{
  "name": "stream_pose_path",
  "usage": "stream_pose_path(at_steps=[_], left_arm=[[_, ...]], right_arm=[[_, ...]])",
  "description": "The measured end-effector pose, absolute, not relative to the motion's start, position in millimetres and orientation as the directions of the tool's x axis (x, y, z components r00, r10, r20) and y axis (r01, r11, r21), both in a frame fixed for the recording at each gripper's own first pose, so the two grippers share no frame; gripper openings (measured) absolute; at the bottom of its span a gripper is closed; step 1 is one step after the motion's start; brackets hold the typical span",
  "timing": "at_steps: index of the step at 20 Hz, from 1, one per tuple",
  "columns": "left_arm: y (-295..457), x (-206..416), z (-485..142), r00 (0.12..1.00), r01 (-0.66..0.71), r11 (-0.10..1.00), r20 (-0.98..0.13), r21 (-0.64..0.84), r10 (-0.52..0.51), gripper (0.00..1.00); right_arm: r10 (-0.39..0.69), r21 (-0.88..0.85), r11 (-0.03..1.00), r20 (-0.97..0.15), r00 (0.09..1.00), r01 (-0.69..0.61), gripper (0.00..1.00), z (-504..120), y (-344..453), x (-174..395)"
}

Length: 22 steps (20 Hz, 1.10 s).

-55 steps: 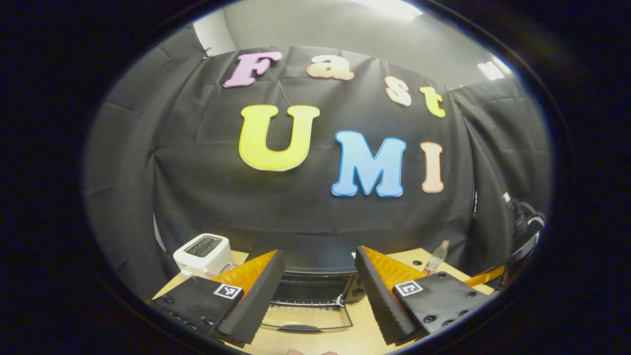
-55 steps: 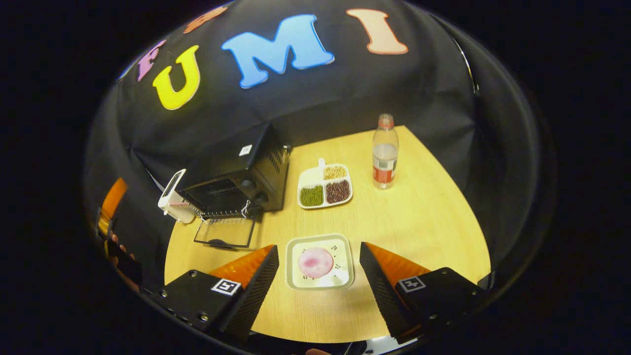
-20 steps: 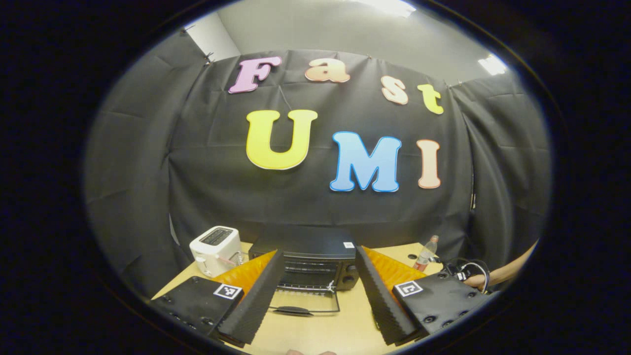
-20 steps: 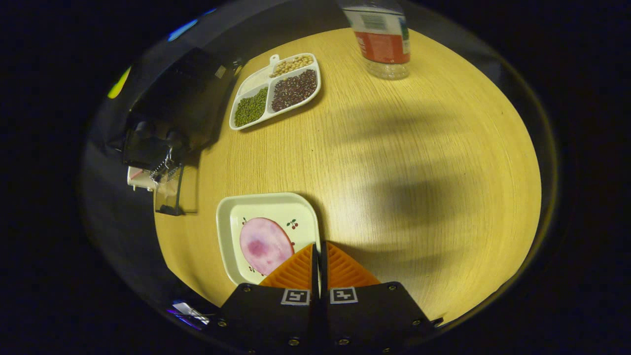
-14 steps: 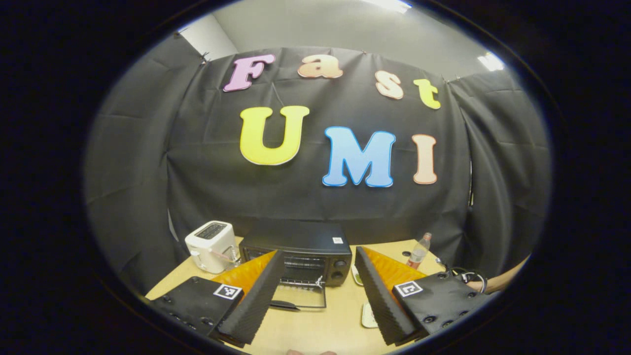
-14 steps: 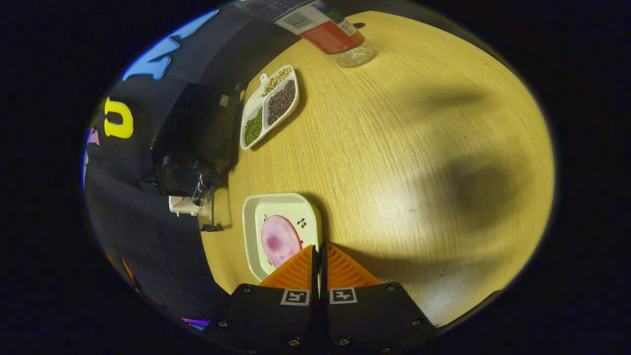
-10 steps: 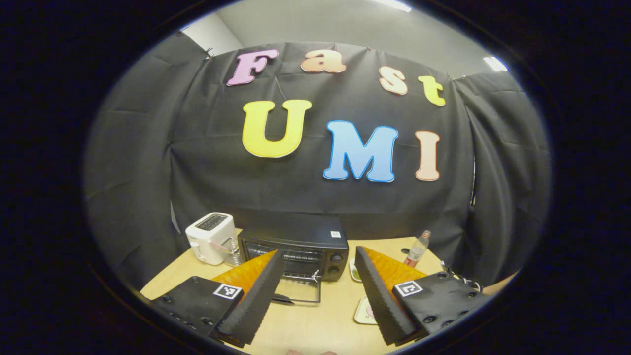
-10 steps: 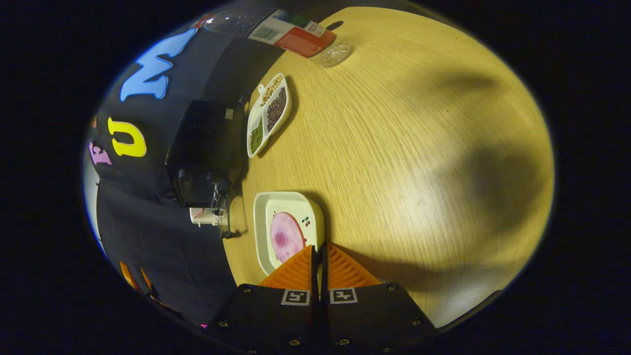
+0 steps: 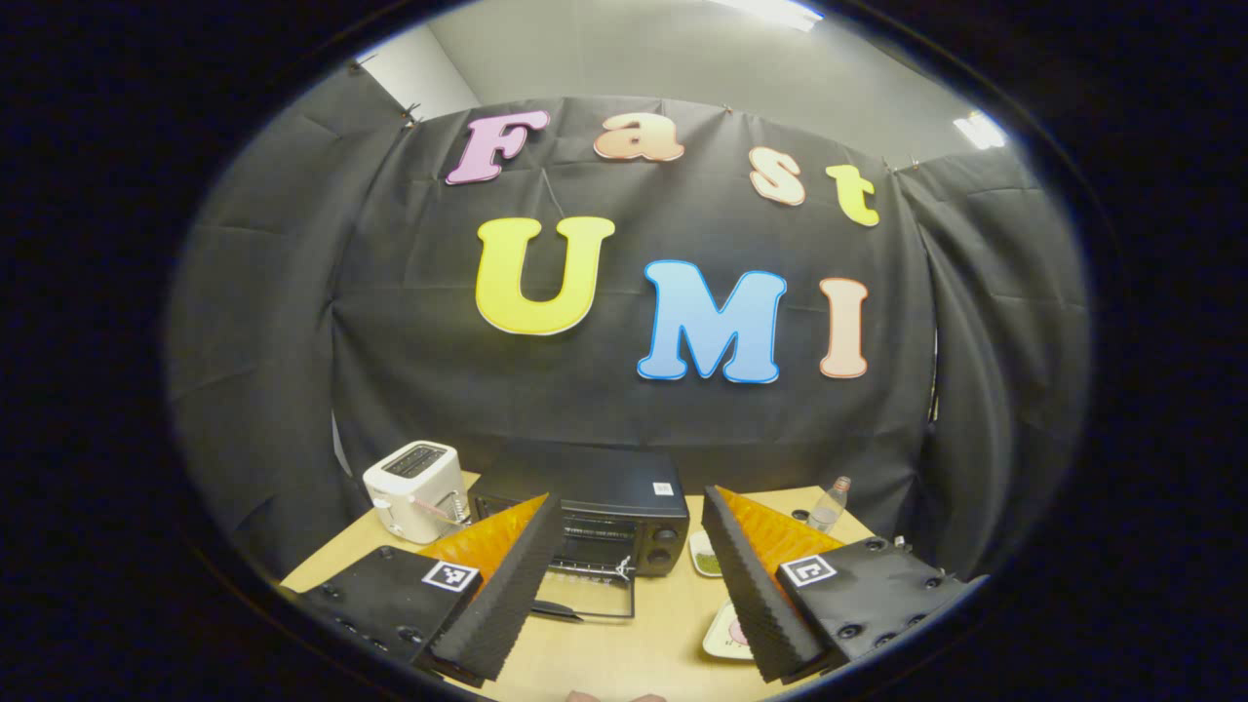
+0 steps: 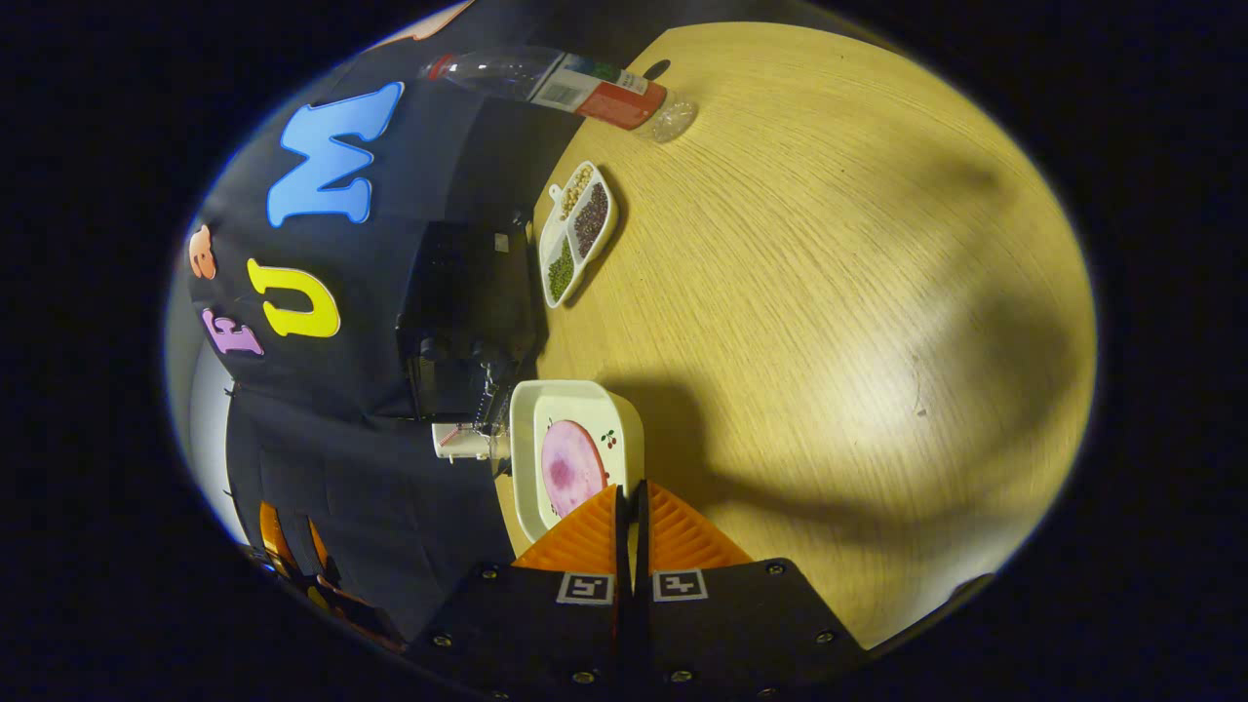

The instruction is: Open the electric oven with the left hand, put the food in, and close the electric oven.

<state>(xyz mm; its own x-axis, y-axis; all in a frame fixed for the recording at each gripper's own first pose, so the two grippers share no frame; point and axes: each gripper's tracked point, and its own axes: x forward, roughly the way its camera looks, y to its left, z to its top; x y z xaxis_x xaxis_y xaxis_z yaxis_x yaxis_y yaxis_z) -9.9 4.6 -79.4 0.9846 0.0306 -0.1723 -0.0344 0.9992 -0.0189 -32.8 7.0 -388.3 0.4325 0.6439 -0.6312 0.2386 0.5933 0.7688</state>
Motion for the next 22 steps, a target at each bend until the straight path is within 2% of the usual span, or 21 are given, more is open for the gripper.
stream_pose_path(at_steps=[5,7,8,9,11,14,16,20,22], left_arm=[[40,14,-74,0.99,0.001,0.999,-0.141,0.052,0.006,1.0],[59,21,-69,0.993,-0.007,0.996,-0.119,0.085,0.017,0.93],[70,23,-67,0.994,-0.011,0.995,-0.107,0.1,0.022,1.0],[75,26,-66,0.995,-0.007,0.995,-0.103,0.101,0.017,1.0],[84,30,-67,0.995,0.013,0.996,-0.102,0.089,-0.004,1.0],[107,34,-72,0.994,0.025,0.997,-0.104,0.077,-0.017,0.93],[122,33,-73,0.994,0.026,0.998,-0.105,0.065,-0.019,0.94],[155,29,-76,0.994,0.004,0.998,-0.111,0.055,0.002,1.0],[177,25,-78,0.992,-0.026,0.999,-0.122,0.041,0.03,0.98]], right_arm=[[0.602,0.776,0.576,-0.616,0.509,0.259,0.01,-354,49,-45],[0.57,0.772,0.574,-0.617,0.543,0.273,0.0,-343,74,-43],[0.554,0.764,0.58,-0.624,0.552,0.282,0.0,-341,85,-41],[0.533,0.756,0.585,-0.631,0.564,0.293,0.01,-340,98,-38],[0.506,0.746,0.586,-0.642,0.575,0.317,0.01,-341,127,-31],[0.487,0.737,0.589,-0.651,0.582,0.331,0.0,-339,175,-13],[0.489,0.733,0.581,-0.662,0.568,0.354,0.01,-344,208,-2],[0.462,0.757,0.492,-0.646,0.608,0.43,0.01,-353,261,40],[0.432,0.771,0.428,-0.632,0.643,0.471,0.01,-355,285,63]])
